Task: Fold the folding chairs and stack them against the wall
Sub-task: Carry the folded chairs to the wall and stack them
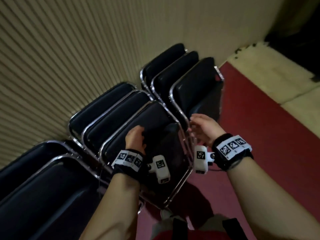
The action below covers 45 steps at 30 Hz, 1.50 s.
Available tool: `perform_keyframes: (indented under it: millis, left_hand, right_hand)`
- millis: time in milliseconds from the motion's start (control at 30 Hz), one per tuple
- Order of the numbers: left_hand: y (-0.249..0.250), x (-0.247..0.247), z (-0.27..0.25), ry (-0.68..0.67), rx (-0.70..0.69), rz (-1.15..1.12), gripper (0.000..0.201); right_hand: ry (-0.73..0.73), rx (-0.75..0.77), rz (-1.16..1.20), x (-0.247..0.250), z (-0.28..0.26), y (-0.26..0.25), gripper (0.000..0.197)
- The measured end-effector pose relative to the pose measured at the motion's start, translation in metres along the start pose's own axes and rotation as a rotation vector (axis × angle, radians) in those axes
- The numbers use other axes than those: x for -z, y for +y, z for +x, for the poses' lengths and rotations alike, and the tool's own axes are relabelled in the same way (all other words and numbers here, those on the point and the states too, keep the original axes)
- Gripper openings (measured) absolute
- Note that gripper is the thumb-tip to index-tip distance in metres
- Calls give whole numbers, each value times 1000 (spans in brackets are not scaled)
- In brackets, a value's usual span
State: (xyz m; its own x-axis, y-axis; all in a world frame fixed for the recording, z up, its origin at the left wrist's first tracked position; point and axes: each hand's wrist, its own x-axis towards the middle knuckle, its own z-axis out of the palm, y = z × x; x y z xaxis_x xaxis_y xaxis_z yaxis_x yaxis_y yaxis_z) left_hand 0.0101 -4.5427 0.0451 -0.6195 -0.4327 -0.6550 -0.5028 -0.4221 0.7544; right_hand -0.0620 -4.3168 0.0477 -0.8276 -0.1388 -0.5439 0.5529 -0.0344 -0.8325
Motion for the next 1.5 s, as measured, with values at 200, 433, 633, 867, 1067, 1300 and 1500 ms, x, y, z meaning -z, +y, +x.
perform_keyframes:
  millis: [200, 433, 633, 867, 1067, 1300, 1500]
  left_hand:
    - [-7, -75, -48, -217, -121, 121, 24]
    - [-64, -183, -170, -474, -162, 264, 29]
    - [-188, -275, -313, -729, -181, 452, 15]
    - [-334, -362, -501, -1098, -147, 689, 16]
    - [-423, -393, -614, -1339, -174, 886, 15]
    - [-494, -437, -674, -1505, -157, 1018, 16]
    - [-542, -517, -681, -1525, -96, 1052, 15]
  right_hand:
    - [216, 130, 127, 100, -70, -16, 8]
    - [440, 222, 246, 246, -202, 16, 13]
    - [698, 223, 382, 387, -370, 99, 13]
    - [1057, 298, 599, 496, -575, 199, 15]
    - [1307, 385, 816, 533, -686, 275, 15]
    - [1463, 383, 941, 569, -726, 328, 14]
    - [1495, 347, 959, 642, -711, 330, 15]
